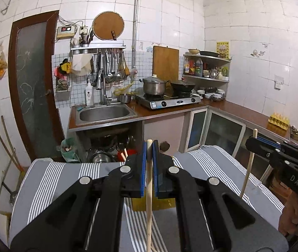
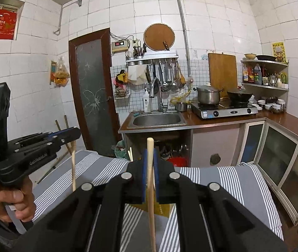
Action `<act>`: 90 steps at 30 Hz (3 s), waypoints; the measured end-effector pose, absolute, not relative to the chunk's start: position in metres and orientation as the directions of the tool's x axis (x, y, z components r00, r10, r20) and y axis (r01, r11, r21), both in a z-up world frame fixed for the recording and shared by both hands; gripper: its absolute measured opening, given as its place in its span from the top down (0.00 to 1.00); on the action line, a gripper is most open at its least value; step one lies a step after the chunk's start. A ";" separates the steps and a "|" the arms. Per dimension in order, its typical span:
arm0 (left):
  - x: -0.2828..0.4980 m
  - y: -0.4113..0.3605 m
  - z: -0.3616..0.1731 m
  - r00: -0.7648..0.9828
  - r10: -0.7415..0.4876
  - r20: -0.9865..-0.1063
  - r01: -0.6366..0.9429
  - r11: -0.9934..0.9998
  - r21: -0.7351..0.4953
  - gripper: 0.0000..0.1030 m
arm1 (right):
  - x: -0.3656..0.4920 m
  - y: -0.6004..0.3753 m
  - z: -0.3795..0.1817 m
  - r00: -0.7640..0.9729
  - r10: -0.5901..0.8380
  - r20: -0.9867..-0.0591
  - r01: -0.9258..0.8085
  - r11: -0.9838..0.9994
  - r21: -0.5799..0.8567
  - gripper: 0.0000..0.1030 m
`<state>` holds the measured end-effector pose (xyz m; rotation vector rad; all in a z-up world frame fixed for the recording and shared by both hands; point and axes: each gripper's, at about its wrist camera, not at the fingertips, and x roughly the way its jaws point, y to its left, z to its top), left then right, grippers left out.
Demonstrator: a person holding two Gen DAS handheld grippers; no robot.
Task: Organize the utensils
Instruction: 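Lift both held chopsticks and lower them into the yellow utensil holder, then open both tools to release the chopsticks into the holder, then withdraw both tools from the holder back over the table, then grasp the last wooden chopstick with the left tool while the right tool grasps the dark metal spoon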
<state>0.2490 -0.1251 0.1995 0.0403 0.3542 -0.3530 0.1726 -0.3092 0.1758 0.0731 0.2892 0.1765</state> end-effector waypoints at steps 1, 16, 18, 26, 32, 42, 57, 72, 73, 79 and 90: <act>0.253 -0.127 0.201 0.881 -0.327 -0.342 0.342 0.940 -0.017 0.96 | 0.175 -0.308 0.177 0.944 0.183 -0.275 -0.163 0.982 0.094 0.94; 0.321 -0.135 0.221 0.897 -0.334 -0.290 0.343 0.939 -0.022 0.96 | 0.244 -0.308 0.198 0.953 0.206 -0.224 -0.192 0.978 0.083 0.94; 0.331 -0.135 0.222 0.899 -0.338 -0.279 0.344 0.938 -0.029 0.96 | 0.251 -0.308 0.200 0.954 0.208 -0.215 -0.194 0.977 0.083 0.94; 0.370 -0.143 0.215 0.912 -0.329 -0.245 0.327 0.944 -0.049 0.96 | 0.289 -0.306 0.192 0.960 0.225 -0.166 -0.215 0.974 0.076 0.94; 0.400 -0.154 0.197 0.916 -0.318 -0.246 0.316 0.947 -0.048 0.96 | 0.323 -0.303 0.176 0.957 0.240 -0.165 -0.227 0.970 0.092 0.94; 0.422 -0.161 0.163 0.899 -0.303 -0.316 0.308 0.951 -0.034 0.95 | 0.355 -0.309 0.146 0.952 0.226 -0.209 -0.204 0.971 0.121 0.94; 0.373 -0.113 0.137 0.885 -0.242 -0.398 0.246 0.968 -0.044 0.69 | 0.305 -0.343 0.125 0.944 0.114 -0.310 -0.085 0.991 0.107 0.66; 0.217 -0.065 -0.038 0.680 -0.232 -0.696 0.195 0.972 -0.133 0.63 | 0.144 -0.397 -0.071 0.748 0.020 -0.663 0.132 0.975 0.178 0.58; 0.212 -0.067 -0.044 0.670 -0.237 -0.703 0.200 0.970 -0.137 0.63 | 0.140 -0.395 -0.077 0.737 0.028 -0.675 0.125 0.976 0.176 0.58; 0.187 -0.075 -0.070 0.616 -0.269 -0.740 0.223 0.961 -0.164 0.63 | 0.126 -0.388 -0.091 0.721 0.061 -0.690 0.101 0.976 0.191 0.58; 0.191 -0.097 -0.070 0.609 -0.270 -0.746 0.238 0.959 -0.153 0.60 | 0.133 -0.369 -0.101 0.695 0.082 -0.715 0.069 0.981 0.179 0.58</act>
